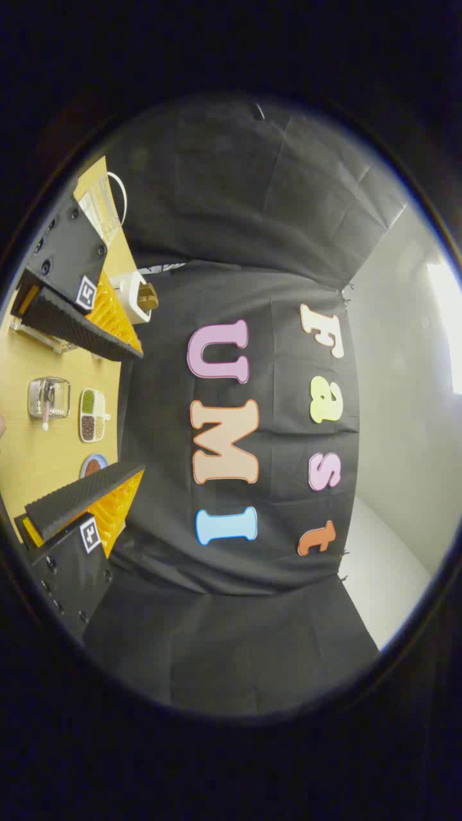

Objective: Take the plate from the dish rack, then take the spoon from the basket and place it into the plate.

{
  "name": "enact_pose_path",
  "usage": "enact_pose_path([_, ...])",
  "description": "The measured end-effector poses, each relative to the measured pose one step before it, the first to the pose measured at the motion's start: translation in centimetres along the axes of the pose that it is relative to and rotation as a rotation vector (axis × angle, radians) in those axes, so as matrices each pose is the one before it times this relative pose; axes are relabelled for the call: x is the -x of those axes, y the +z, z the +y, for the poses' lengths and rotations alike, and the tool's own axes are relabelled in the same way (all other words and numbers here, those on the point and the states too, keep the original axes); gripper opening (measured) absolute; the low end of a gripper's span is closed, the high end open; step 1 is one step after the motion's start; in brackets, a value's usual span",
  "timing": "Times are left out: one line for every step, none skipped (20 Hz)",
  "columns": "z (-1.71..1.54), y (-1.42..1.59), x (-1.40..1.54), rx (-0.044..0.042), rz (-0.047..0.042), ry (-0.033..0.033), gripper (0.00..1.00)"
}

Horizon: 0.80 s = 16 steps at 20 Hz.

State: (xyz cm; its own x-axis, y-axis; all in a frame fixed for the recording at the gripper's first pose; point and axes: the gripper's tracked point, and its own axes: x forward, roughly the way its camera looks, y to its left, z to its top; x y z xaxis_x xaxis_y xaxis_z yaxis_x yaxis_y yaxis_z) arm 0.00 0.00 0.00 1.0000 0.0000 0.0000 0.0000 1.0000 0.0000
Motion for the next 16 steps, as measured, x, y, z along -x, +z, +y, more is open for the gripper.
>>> enact_pose_path([-0.038, 0.186, -0.108, 0.00574, -0.00537, 0.00227, 1.0])
enact_pose_path([-0.082, 0.067, 0.089, 0.00556, -0.00235, -0.00061, 1.0])
enact_pose_path([0.021, 0.023, 0.03, 0.0025, -0.00133, 0.00197, 1.0])
enact_pose_path([-0.008, -0.242, 0.013, 0.00063, 0.00193, 0.00082, 1.0])
enact_pose_path([-0.093, -0.082, 0.103, 0.00093, 0.0023, -0.00388, 1.0])
enact_pose_path([-0.351, 0.122, 0.048, 0.0003, -0.004, -0.00699, 1.0])
enact_pose_path([-0.069, 0.133, 0.019, -0.00037, -0.00325, -0.00009, 1.0])
enact_pose_path([0.187, -0.17, 0.013, -0.00072, 0.00225, 0.00277, 1.0])
enact_pose_path([-0.026, -0.101, -0.01, 0.00085, 0.00347, 0.00077, 1.0])
enact_pose_path([-0.051, -0.141, 0.016, 0.00173, 0.00247, -0.00054, 1.0])
enact_pose_path([0.028, 0.007, -0.007, 0.00072, 0.00065, 0.00018, 1.0])
enact_pose_path([0.12, 0.021, -0.031, 0.00057, 0.00057, 0.00112, 1.0])
enact_pose_path([0.038, 0.035, -0.031, 0.00276, 0.0003, -0.00013, 1.0])
enact_pose_path([0.11, -0.044, -0.06, 0.00469, 0.00138, 0.00133, 1.0])
enact_pose_path([0.197, -0.074, -0.075, 0.00366, 0.00301, 0.00313, 1.0])
enact_pose_path([0.279, -0.057, -0.102, 0.00273, 0.00156, 0.00435, 1.0])
